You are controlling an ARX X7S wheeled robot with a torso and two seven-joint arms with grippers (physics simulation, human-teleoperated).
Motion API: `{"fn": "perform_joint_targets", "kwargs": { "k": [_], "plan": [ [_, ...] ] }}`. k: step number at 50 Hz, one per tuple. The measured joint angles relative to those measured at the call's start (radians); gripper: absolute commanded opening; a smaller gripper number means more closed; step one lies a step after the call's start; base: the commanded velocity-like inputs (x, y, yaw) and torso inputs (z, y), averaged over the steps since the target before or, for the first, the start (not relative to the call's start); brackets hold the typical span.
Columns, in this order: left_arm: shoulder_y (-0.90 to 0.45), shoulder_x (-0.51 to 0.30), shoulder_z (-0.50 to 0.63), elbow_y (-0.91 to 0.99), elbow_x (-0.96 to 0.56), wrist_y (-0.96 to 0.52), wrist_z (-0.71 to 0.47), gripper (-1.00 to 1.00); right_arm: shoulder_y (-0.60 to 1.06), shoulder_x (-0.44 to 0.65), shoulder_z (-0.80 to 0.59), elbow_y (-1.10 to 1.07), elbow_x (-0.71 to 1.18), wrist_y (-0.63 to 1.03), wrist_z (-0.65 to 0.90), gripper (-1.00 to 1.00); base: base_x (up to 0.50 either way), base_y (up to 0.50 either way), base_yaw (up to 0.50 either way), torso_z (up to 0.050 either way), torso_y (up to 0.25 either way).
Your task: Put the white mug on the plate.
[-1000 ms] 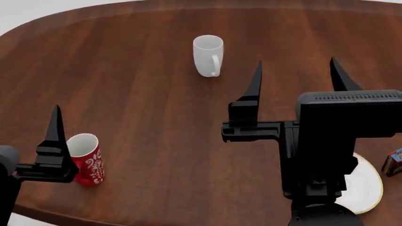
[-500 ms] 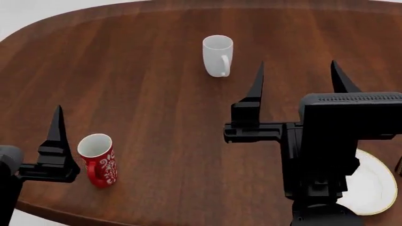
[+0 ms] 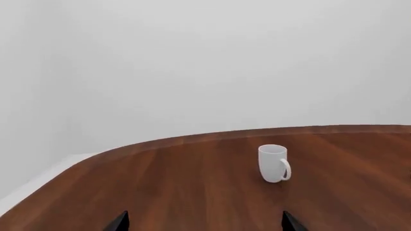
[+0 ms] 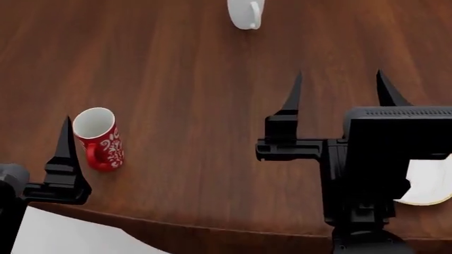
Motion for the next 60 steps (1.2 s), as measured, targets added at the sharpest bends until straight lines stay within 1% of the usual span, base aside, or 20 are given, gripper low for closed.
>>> {"fn": "perform_joint_targets", "kwargs": {
  "k": [10,25,35,42,51,60],
  "plan": [
    [0.005,-0.005,0.003,0.014,-0.004,-0.004,-0.006,1.0,-0.006,0.004,0.001,-0.01,0.01,0.008,0.005,1.0,0.0,0.0,0.0,0.0,-0.153],
    [0.01,-0.014,0.004,0.048,-0.014,-0.023,-0.018,1.0,-0.009,0.008,0.009,-0.042,0.034,0.044,0.017,1.0,0.0,0.0,0.0,0.0,0.0],
    [-0.01,-0.023,0.012,0.1,-0.015,-0.078,-0.038,1.0,0.004,0.018,0.007,-0.068,0.045,0.091,0.029,1.0,0.0,0.0,0.0,0.0,0.0],
    [-0.065,-0.032,0.021,0.177,-0.021,-0.165,-0.057,1.0,0.046,0.025,0.023,-0.119,0.072,0.164,0.041,1.0,0.0,0.0,0.0,0.0,0.0],
    [-0.187,-0.034,0.043,0.249,-0.032,-0.308,-0.078,1.0,0.122,0.032,0.035,-0.178,0.105,0.259,0.054,1.0,0.0,0.0,0.0,0.0,0.0],
    [-0.299,-0.035,0.051,0.311,-0.05,-0.433,-0.094,1.0,0.176,0.035,0.047,-0.213,0.132,0.317,0.062,1.0,0.0,0.0,0.0,0.0,0.0]
  ]
}}
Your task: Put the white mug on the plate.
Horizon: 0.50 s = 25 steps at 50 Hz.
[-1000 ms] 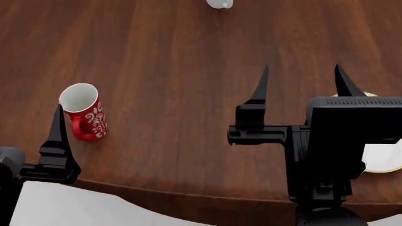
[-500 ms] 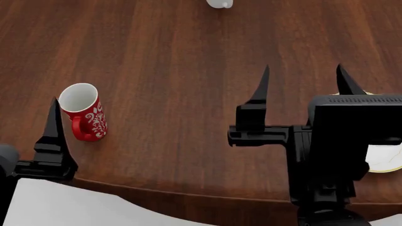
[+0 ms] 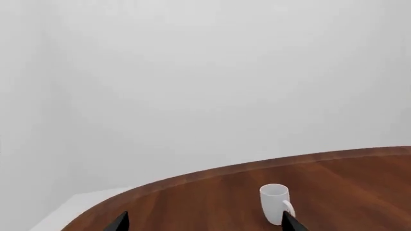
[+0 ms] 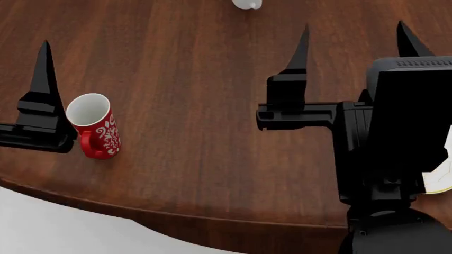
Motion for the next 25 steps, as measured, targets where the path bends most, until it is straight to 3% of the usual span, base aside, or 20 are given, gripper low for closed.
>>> {"fn": "perform_joint_targets", "kwargs": {
  "k": [18,25],
  "plan": [
    [-0.086,0.001,-0.001,0.027,-0.019,-0.074,-0.013,1.0,0.047,-0.001,0.013,-0.009,0.032,0.027,-0.001,1.0,0.0,0.0,0.0,0.0,0.0],
    [-0.083,-0.002,-0.004,0.015,-0.021,-0.065,-0.014,1.0,0.049,-0.005,0.014,0.002,0.043,0.018,-0.007,1.0,0.22,0.0,0.0,0.0,0.0]
  ]
}}
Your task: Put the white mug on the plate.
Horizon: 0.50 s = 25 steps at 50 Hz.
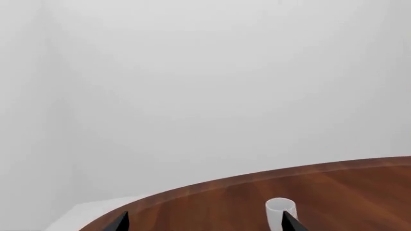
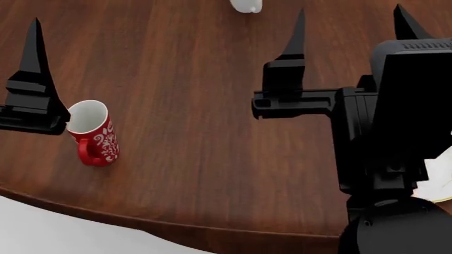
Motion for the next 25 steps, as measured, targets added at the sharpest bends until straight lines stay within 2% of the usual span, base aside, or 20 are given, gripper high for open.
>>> {"fn": "perform_joint_targets", "kwargs": {
  "k": [25],
  "plan": [
    [0.02,-0.01,0.004,-0.026,-0.004,0.032,-0.004,1.0,-0.007,0.003,-0.006,0.022,0.012,-0.029,-0.002,1.0,0.3,0.0,0.0,0.0,0.0]
  ]
}}
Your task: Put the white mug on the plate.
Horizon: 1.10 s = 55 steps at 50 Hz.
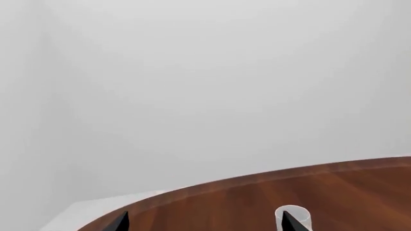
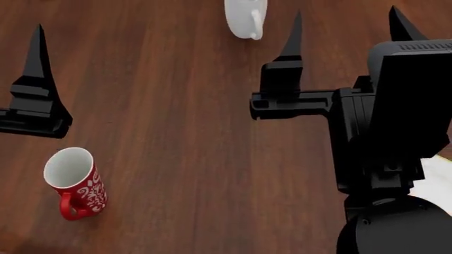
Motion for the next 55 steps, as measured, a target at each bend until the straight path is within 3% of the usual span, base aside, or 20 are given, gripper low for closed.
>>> {"fn": "perform_joint_targets", "kwargs": {
  "k": [55],
  "plan": [
    [0.017,-0.014,-0.01,-0.009,-0.039,0.017,-0.003,1.0,0.007,0.013,-0.026,0.011,0.017,-0.012,0.024,1.0,0.3,0.0,0.0,0.0,0.0]
  ]
}}
